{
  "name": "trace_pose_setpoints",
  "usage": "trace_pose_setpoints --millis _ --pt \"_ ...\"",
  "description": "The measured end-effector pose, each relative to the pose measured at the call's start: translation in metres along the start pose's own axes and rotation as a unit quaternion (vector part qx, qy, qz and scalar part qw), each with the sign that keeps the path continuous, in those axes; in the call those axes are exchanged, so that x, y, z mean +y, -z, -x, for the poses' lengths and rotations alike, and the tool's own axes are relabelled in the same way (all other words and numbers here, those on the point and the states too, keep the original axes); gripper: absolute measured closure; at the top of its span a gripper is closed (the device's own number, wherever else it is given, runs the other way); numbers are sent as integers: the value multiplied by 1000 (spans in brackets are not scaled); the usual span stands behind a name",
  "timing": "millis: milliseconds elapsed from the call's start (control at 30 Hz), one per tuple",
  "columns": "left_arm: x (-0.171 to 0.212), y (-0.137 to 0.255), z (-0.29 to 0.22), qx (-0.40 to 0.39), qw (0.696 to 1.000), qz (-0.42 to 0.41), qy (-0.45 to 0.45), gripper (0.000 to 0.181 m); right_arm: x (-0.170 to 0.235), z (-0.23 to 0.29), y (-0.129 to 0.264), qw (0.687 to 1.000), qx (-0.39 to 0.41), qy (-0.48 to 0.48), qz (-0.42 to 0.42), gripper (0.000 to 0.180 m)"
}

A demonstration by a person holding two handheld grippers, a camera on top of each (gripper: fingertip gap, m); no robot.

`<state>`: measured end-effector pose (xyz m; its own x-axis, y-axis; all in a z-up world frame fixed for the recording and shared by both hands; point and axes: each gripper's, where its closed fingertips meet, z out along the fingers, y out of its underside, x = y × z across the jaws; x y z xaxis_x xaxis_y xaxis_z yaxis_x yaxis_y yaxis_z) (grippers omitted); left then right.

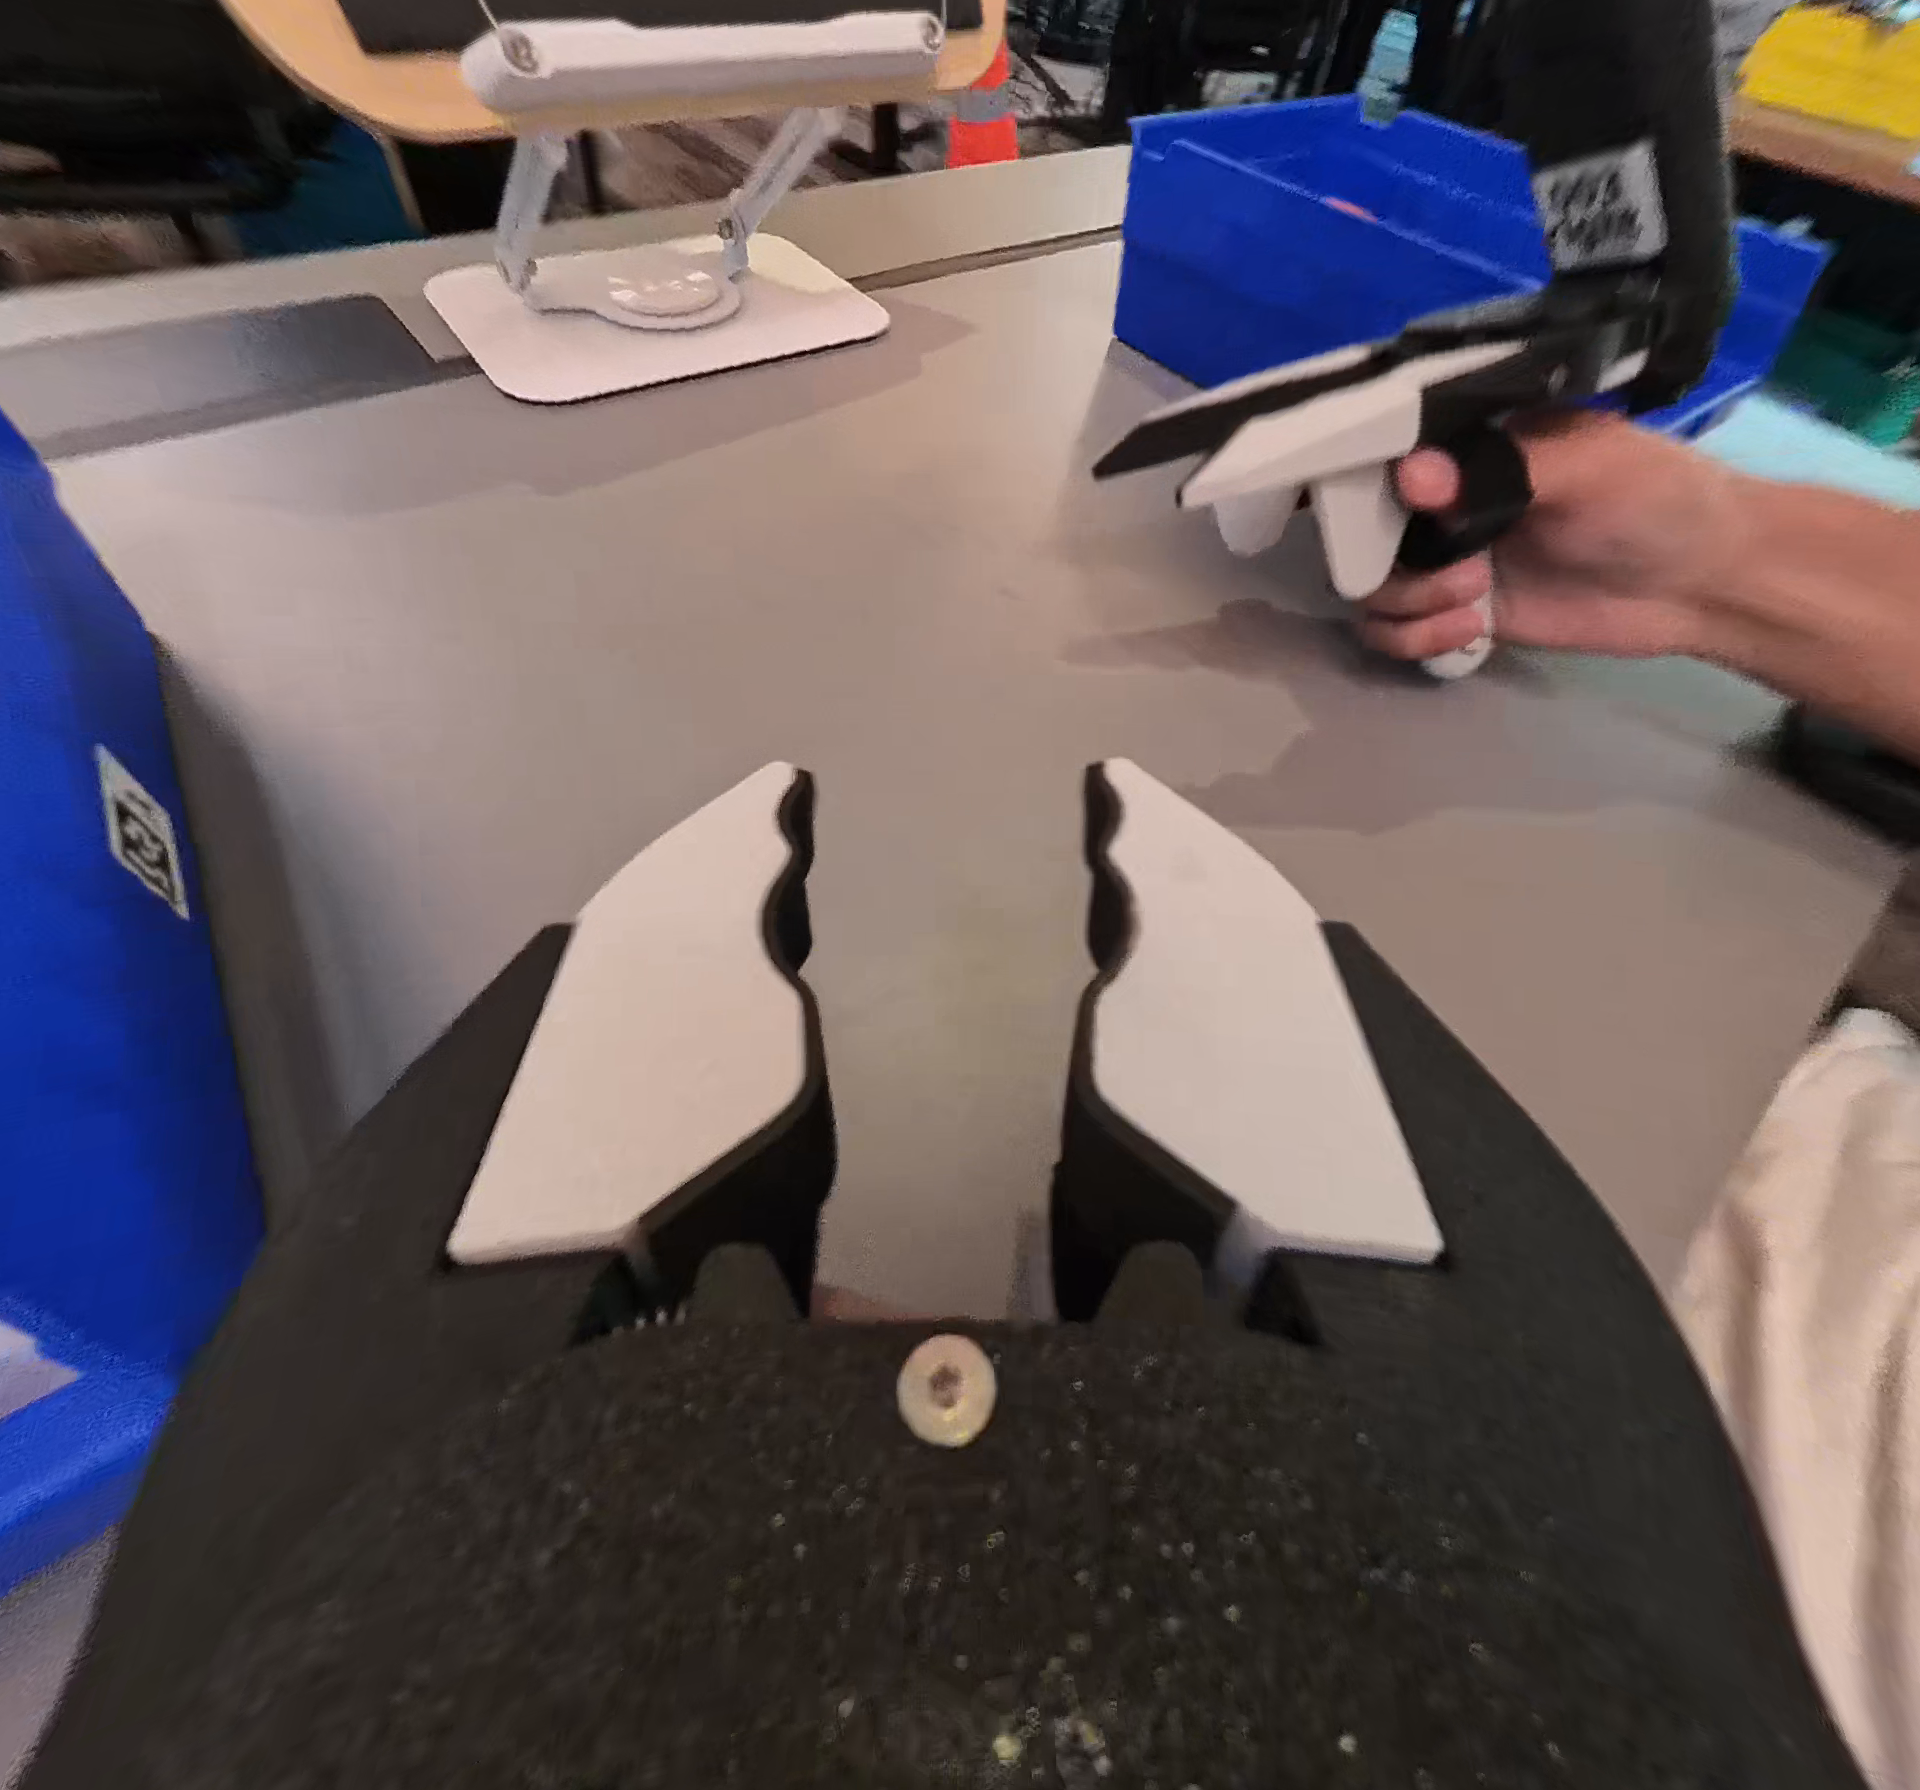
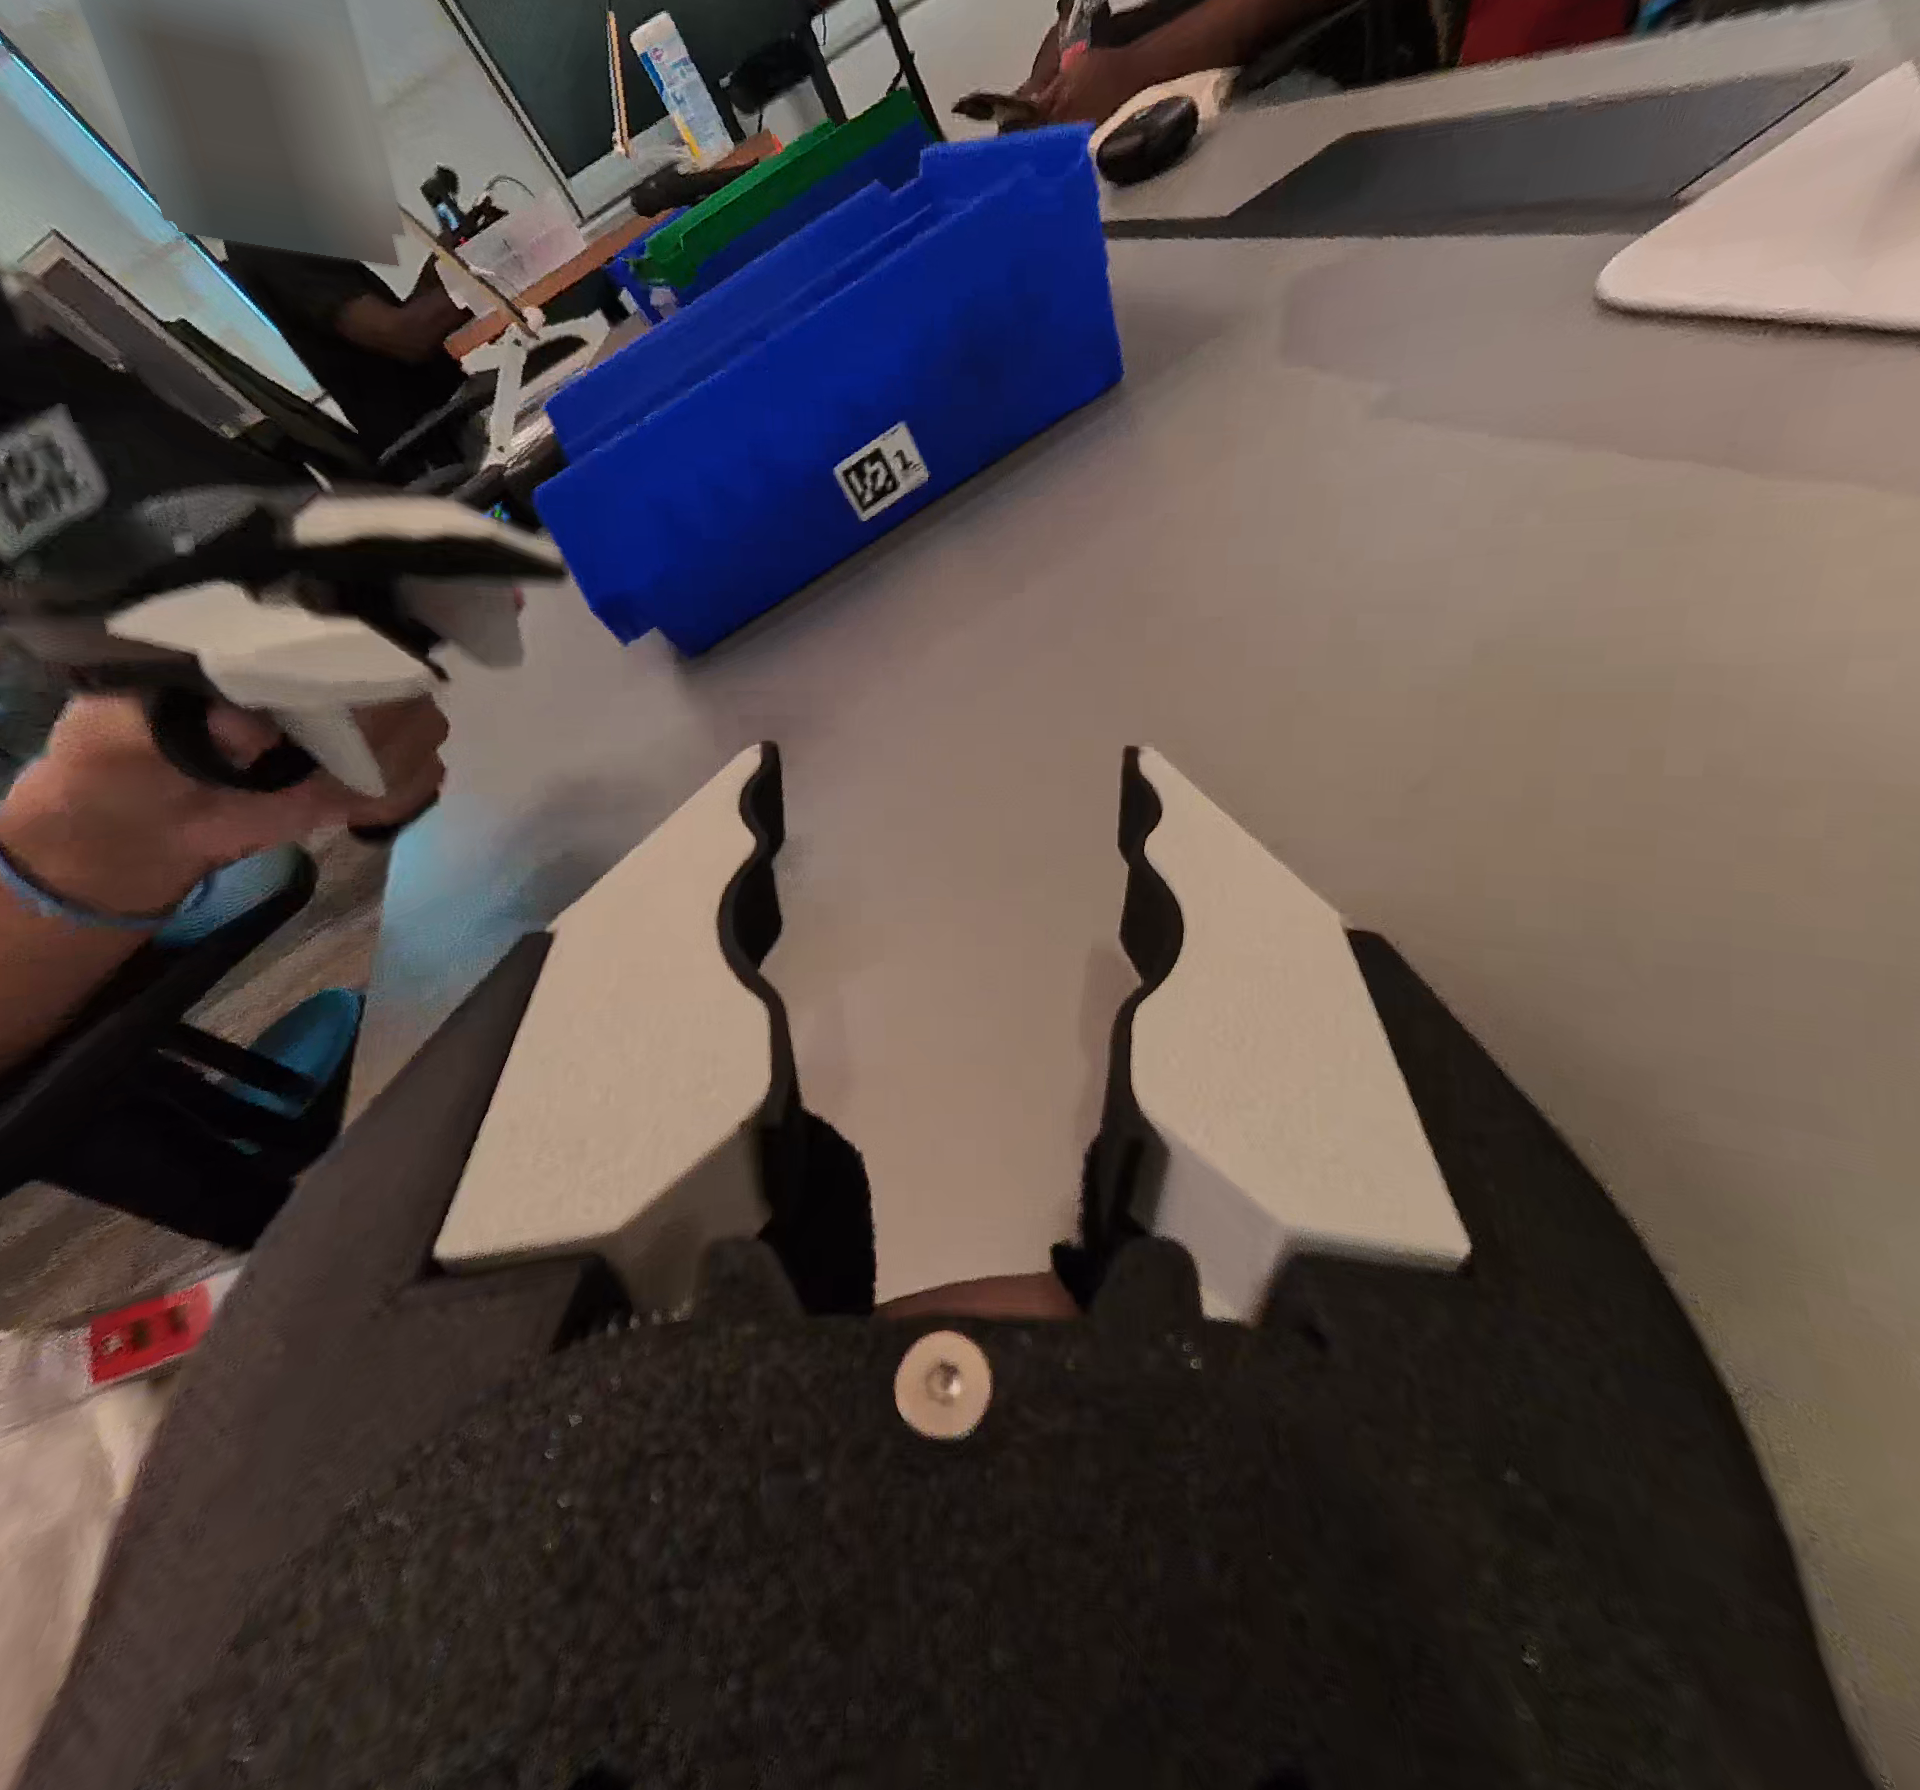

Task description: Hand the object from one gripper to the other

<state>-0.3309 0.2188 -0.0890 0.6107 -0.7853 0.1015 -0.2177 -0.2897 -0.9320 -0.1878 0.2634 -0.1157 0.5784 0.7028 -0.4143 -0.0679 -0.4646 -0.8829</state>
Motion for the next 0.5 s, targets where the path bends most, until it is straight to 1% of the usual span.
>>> trace_pose_setpoints --millis 67,100,167,200,233,267,367,433,500 --pt "-10 11 10 26 999 39 15 106 14 3 2 1000 1 -3 24 115" --pt "-18 18 25 18 998 56 21 103 20 2 2 999 7 2 33 115" --pt "-40 33 68 -15 996 63 56 105 25 3 1 999 7 0 46 115" --pt "-44 37 91 -25 993 81 83 109 27 5 -1 999 2 -6 50 116" --pt "-44 38 117 -43 987 112 108 107 29 5 -2 998 -1 -12 55 116" --pt "-41 35 146 -66 979 144 132 101 30 7 -4 998 -3 -15 59 116" --pt "-22 20 213 -122 944 243 188 97 34 14 -6 998 -12 0 69 116" --pt "-14 2 230 -110 924 278 240 98 36 18 -8 997 -17 15 77 116" --pt "-7 -15 244 -123 911 300 257 95 40 24 -10 996 -25 24 85 116"
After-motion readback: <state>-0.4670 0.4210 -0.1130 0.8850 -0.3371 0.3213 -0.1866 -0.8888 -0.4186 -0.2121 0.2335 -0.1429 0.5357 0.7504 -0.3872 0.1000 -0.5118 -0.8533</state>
